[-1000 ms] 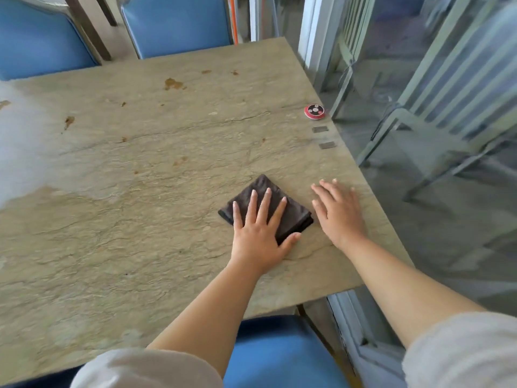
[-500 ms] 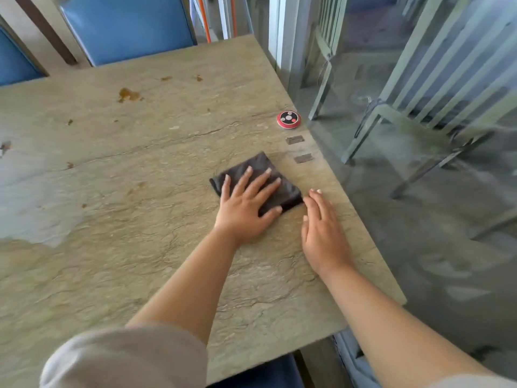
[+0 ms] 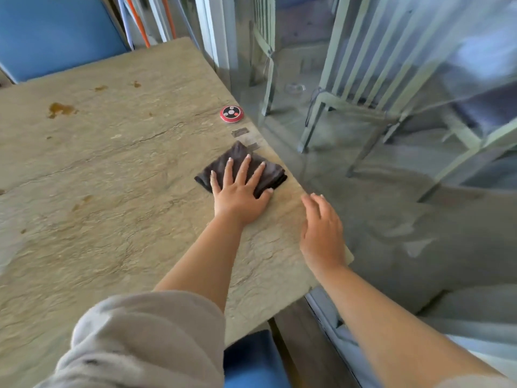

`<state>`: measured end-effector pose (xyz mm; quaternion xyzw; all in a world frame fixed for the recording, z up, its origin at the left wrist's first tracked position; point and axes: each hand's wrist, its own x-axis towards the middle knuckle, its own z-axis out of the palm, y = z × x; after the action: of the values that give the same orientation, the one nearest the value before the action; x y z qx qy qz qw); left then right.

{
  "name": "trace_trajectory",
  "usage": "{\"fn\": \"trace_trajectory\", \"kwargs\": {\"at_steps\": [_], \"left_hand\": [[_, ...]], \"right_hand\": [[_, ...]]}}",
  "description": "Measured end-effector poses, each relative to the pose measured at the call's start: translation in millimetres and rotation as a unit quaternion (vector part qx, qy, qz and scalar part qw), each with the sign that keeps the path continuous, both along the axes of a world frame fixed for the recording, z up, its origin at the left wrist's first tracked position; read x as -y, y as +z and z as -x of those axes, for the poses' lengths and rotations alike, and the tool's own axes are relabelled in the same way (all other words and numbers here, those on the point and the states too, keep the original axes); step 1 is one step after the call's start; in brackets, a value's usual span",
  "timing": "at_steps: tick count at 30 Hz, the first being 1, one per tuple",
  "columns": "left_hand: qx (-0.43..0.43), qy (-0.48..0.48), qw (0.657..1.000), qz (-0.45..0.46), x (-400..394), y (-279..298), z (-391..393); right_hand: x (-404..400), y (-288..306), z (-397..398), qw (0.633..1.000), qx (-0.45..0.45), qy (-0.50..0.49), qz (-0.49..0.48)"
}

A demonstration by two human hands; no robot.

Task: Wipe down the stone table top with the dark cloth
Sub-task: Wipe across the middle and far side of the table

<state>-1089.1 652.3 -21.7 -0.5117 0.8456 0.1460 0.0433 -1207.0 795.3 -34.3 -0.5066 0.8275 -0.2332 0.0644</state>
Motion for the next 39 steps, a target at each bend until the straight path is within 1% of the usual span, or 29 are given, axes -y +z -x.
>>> {"fn": "trace_trajectory", "kwargs": {"at_steps": [2, 5, 7, 8, 10, 13, 15, 16, 18, 20, 21, 23, 25, 27, 29, 31, 32, 34, 36, 38, 39], "left_hand": [[-0.013, -0.085, 0.996, 0.024, -43.6, -0.2, -3.8], [-0.018, -0.214, 0.976, 0.044, -88.3, -4.4, -41.9], [-0.016, -0.245, 0.969, 0.042, -87.9, -6.7, -69.6], [-0.018, -0.231, 0.972, 0.043, -80.7, -6.5, -77.1], [-0.025, -0.164, 0.985, 0.038, -61.5, -5.4, -72.1], [-0.012, -0.049, 0.999, 0.021, -38.0, -4.2, -26.6], [0.002, -0.022, 1.0, 0.004, -39.3, -4.7, 4.4], [0.003, -0.033, 0.999, 0.001, -46.3, -4.2, 14.3], [0.001, -0.089, 0.996, 0.007, -73.6, -2.3, 20.1], [-0.002, -0.158, 0.987, 0.018, -112.8, 1.1, 8.4], [-0.002, -0.196, 0.98, 0.02, -130.7, 1.6, -3.5], [-0.003, -0.275, 0.961, 0.027, -151.0, 0.7, -34.9], [-0.005, -0.318, 0.948, 0.03, -148.4, -1.1, -68.4], [-0.001, -0.296, 0.955, 0.019, -130.7, -0.3, -86.3], [0.004, -0.222, 0.975, -0.004, -110.1, 1.8, -78.9], [-0.001, -0.133, 0.991, -0.012, -95.7, 2.2, -49.8], [0.0, -0.096, 0.995, -0.016, -92.5, 2.6, -31.8], [0.012, -0.061, 0.998, -0.024, -95.9, 2.9, 0.1], [0.016, -0.096, 0.995, -0.019, -110.8, 5.0, 16.2], [0.018, -0.172, 0.985, 0.007, -130.8, 3.7, 14.1], [0.016, -0.209, 0.978, 0.02, -139.8, 2.9, 7.7]], "right_hand": [[-6.4, 0.2, 7.9, 0.997, 0.069, -0.031, 0.022], [-11.2, 0.5, 10.2, 0.995, 0.078, -0.064, 0.023], [-14.7, 2.2, 9.9, 0.991, 0.108, -0.073, 0.019], [-15.9, 4.3, 11.1, 0.987, 0.137, -0.086, 0.009], [-17.6, 6.0, 16.7, 0.976, 0.179, -0.124, -0.006], [-24.3, 10.3, 24.3, 0.971, 0.198, -0.131, -0.008], [-27.7, 12.6, 27.9, 0.964, 0.234, -0.127, -0.009], [-28.6, 14.6, 28.5, 0.954, 0.266, -0.136, -0.001], [-29.8, 16.3, 29.0, 0.926, 0.338, -0.165, 0.037], [-34.4, 19.9, 27.5, 0.907, 0.374, -0.182, 0.061], [-37.6, 21.5, 26.1, 0.904, 0.38, -0.184, 0.06], [-43.1, 23.1, 22.4, 0.909, 0.372, -0.18, 0.05], [-47.5, 22.7, 16.7, 0.917, 0.357, -0.173, 0.051], [-51.9, 21.3, 10.9, 0.925, 0.342, -0.156, 0.058], [-57.2, 17.0, 8.1, 0.936, 0.32, -0.133, 0.054], [-62.6, 13.8, 9.4, 0.942, 0.315, -0.102, 0.046], [-65.0, 14.4, 11.0, 0.937, 0.334, -0.093, 0.046], [-66.8, 15.5, 16.7, 0.908, 0.402, -0.102, 0.061], [-67.0, 16.4, 22.6, 0.875, 0.459, -0.127, 0.082], [-67.8, 16.8, 25.7, 0.865, 0.479, -0.128, 0.084], [-68.0, 17.7, 25.2, 0.868, 0.475, -0.122, 0.076]]}}
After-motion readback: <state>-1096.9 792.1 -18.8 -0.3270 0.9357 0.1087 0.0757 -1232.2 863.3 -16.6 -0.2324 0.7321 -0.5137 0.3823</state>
